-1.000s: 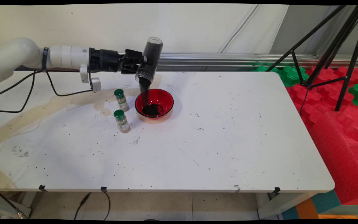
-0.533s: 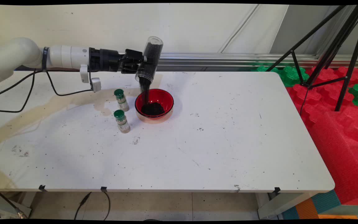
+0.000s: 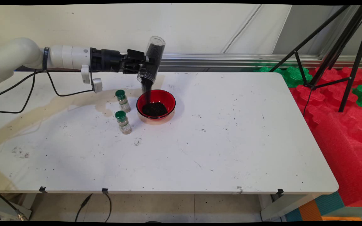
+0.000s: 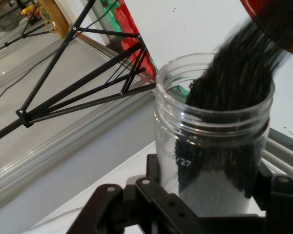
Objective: Pour the black seasoning powder in the red bowl
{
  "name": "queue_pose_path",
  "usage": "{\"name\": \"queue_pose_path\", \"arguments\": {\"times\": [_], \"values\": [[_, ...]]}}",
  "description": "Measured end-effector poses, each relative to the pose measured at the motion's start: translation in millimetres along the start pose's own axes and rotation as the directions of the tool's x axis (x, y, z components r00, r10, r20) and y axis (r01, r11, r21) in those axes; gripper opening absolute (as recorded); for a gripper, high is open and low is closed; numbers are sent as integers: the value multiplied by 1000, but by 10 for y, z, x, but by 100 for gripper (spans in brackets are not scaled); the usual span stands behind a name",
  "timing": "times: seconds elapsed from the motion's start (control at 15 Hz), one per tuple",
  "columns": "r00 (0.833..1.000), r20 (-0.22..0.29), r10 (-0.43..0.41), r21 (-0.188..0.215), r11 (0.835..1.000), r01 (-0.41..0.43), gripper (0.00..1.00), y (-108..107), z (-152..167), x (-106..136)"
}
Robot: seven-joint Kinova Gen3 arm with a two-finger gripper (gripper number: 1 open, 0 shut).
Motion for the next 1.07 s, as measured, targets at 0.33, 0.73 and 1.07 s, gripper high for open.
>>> {"name": "queue_pose_path", "arguments": {"times": [0.33, 0.73, 1.07], "values": [[1000, 1, 0, -1, 1000, 0, 0, -2, 2, 2], [1000, 0, -25, -6, 1000, 25, 0, -2, 2, 2], [997, -1, -79, -9, 997, 79, 0, -19, -1, -4]]}}
